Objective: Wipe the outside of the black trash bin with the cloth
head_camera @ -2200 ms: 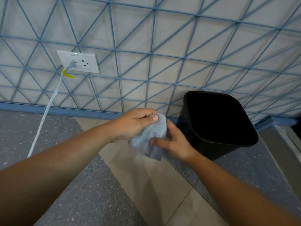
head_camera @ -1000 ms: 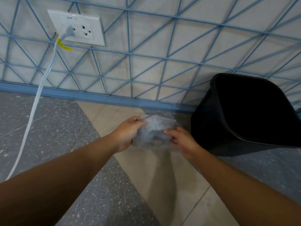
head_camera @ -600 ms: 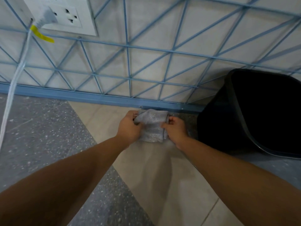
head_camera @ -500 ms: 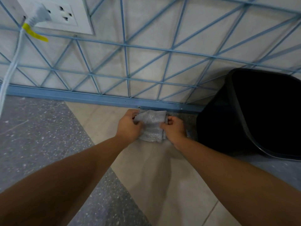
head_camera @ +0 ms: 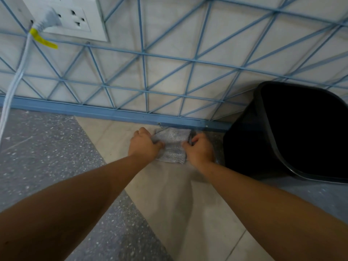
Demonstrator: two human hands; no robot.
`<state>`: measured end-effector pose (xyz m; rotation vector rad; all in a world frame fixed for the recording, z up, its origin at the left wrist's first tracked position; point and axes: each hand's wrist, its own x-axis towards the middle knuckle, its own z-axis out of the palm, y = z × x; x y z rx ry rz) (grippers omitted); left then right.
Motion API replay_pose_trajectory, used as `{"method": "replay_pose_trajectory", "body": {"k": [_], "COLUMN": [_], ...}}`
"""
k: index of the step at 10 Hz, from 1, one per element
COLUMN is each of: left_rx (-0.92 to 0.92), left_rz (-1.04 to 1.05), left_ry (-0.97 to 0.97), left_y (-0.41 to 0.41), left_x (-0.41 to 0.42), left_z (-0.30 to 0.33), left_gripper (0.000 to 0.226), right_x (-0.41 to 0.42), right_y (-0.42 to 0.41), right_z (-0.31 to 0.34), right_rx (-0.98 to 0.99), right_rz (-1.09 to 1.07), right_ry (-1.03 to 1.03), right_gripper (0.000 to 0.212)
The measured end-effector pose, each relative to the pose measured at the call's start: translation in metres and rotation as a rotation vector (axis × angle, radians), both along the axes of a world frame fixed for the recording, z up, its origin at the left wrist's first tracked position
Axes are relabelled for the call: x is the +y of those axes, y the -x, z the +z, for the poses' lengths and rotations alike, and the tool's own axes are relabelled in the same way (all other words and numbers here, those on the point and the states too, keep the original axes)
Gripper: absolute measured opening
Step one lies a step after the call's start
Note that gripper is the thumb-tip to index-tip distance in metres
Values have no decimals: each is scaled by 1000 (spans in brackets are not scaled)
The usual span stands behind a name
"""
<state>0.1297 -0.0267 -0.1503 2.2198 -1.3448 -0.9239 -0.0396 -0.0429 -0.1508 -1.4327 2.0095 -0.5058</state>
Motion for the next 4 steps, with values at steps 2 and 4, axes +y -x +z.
{"method": "replay_pose_trajectory", "body": {"k": [2, 4], "left_rx": [39, -166], "left_rz": [-128, -350], "left_ry": [104, 211], "left_y": [8, 20], "left_x": [8, 25], "left_z": [56, 148], "left_gripper": [25, 24], "right_x": [15, 58], "right_y": [-1, 13], "right_z": [42, 132], "right_rx": [-82, -89], "right_rz": [134, 402], "right_ry": [88, 129], "right_gripper": [12, 10]}}
